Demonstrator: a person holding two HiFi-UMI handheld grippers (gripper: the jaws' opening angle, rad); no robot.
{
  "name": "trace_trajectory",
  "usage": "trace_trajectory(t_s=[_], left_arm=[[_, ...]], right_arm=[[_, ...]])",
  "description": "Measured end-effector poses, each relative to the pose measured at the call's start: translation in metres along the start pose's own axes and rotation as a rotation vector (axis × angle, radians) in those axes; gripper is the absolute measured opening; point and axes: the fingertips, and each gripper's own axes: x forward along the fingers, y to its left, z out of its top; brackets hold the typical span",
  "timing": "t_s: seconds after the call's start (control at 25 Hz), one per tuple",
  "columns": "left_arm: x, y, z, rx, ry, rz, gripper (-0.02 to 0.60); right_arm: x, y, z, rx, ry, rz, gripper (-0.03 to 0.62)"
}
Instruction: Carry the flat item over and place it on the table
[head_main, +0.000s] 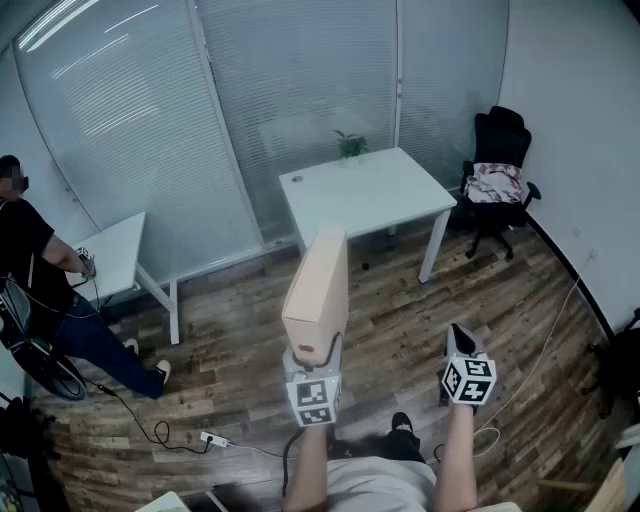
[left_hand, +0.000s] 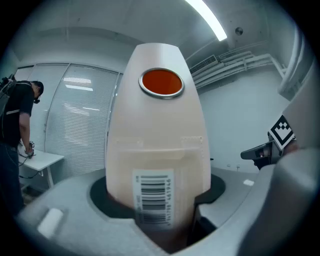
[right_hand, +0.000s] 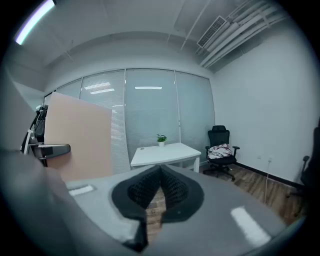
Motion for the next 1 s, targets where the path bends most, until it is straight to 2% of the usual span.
trace_trajectory(t_s=[0.2, 0.6, 0.76, 1.0], left_arm=[[-0.001, 0.005, -0.004, 0.007, 0.011, -0.02, 0.307], [0.007, 0.014, 0.002, 0.005, 0.007, -0.028, 0.307], [0.012, 0.015, -0.004, -0.003, 0.016, -0.04, 0.307], [0.042, 0.022, 0.01, -0.029, -0.026, -0.026, 0.307]], right_arm=[[0.0, 0.019, -0.009, -0.05, 0.026, 0.042, 0.002], [-0.005, 0.017, 0.0, 0.013, -0.02, 0.012, 0.002], [-0.006, 0.023, 0.004, 0.006, -0.047, 0.037, 0.002], [0.02, 0.009, 0.011, 0.04, -0.041, 0.046, 0.002]])
